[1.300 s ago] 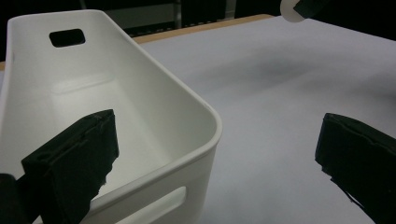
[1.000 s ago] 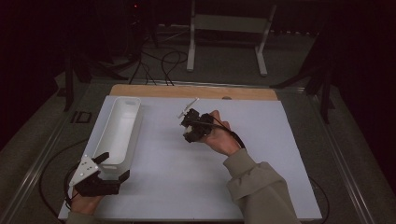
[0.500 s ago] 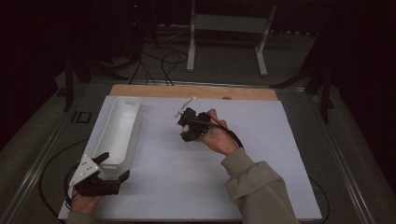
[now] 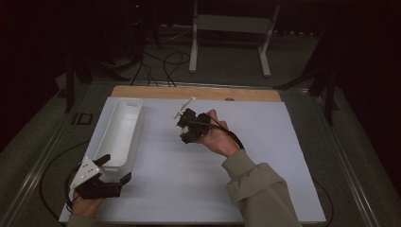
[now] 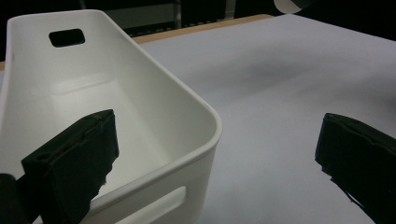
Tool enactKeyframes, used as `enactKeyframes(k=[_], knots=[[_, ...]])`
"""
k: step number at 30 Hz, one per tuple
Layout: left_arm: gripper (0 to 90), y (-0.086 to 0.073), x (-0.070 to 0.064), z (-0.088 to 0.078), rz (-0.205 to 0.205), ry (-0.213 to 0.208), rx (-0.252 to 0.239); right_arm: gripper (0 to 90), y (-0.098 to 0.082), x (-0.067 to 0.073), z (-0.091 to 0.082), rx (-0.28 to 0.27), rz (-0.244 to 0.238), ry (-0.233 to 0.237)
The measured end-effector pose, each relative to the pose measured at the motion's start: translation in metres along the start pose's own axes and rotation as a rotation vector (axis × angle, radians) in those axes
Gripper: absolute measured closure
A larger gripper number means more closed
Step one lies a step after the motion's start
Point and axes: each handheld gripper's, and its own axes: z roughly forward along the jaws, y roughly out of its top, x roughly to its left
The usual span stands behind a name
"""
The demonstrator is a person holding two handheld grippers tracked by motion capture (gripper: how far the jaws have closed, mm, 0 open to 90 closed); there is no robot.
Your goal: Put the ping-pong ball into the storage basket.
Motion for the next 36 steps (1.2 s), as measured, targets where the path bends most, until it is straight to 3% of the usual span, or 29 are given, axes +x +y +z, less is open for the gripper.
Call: enactKeyframes(k=[36], knots=[[0.1, 0.000, 0.000, 0.000, 0.000, -0.001, 0.000, 50.0, 0.014, 0.009, -0.001, -0.013, -0.017, 0.016]])
